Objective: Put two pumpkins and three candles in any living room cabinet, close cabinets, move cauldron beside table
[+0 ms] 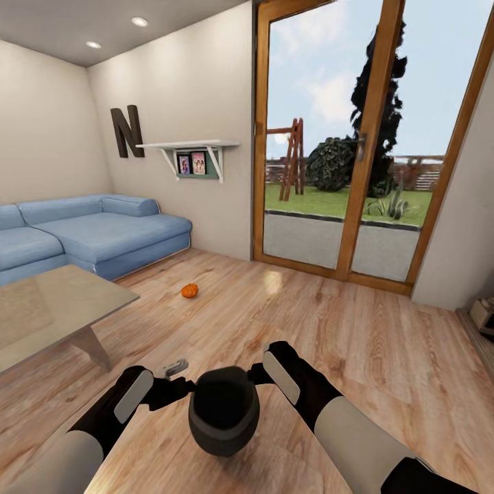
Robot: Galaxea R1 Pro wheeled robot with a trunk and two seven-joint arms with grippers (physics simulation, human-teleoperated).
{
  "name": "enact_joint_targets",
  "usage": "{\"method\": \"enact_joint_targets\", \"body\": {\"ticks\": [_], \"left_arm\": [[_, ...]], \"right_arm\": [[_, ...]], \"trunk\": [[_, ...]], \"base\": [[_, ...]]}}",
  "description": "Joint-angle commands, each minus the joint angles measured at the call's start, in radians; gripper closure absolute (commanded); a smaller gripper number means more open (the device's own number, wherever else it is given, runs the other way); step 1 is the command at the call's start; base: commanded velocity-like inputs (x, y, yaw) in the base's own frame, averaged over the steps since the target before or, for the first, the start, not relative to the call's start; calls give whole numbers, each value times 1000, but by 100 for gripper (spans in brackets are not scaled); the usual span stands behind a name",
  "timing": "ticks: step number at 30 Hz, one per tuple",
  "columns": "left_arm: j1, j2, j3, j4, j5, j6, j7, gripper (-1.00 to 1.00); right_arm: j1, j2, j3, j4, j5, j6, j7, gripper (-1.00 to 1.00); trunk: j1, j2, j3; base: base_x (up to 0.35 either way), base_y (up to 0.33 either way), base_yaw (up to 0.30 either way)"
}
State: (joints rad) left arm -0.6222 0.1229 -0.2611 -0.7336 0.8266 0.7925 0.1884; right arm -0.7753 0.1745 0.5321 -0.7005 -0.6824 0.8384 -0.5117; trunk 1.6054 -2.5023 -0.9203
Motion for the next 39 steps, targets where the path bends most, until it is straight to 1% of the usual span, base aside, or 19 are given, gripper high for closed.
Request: {"method": "enact_joint_targets", "body": {"ticks": [1, 8, 15, 39], "left_arm": [[-1, 2, -5, -1, 10, 1, 8, -100], [-1, 3, -5, -1, 9, -1, 7, -100], [-1, 6, -4, -1, 11, 1, 5, -100], [-1, 9, -3, -7, 11, 0, 3, -100]], "right_arm": [[-1, 0, 3, -1, -9, 1, -10, -100], [-1, 0, 3, -1, -9, 1, -10, -100], [-1, 0, 4, -1, -8, 1, -10, -100], [-1, 0, 6, -1, -7, -1, -8, -100]], "trunk": [[0, 0, -1], [0, 0, -1], [0, 0, -1], [0, 0, -1]], "base": [[163, 0, 0], [108, -7, 0], [122, -107, 0], [12, -4, 0]]}}
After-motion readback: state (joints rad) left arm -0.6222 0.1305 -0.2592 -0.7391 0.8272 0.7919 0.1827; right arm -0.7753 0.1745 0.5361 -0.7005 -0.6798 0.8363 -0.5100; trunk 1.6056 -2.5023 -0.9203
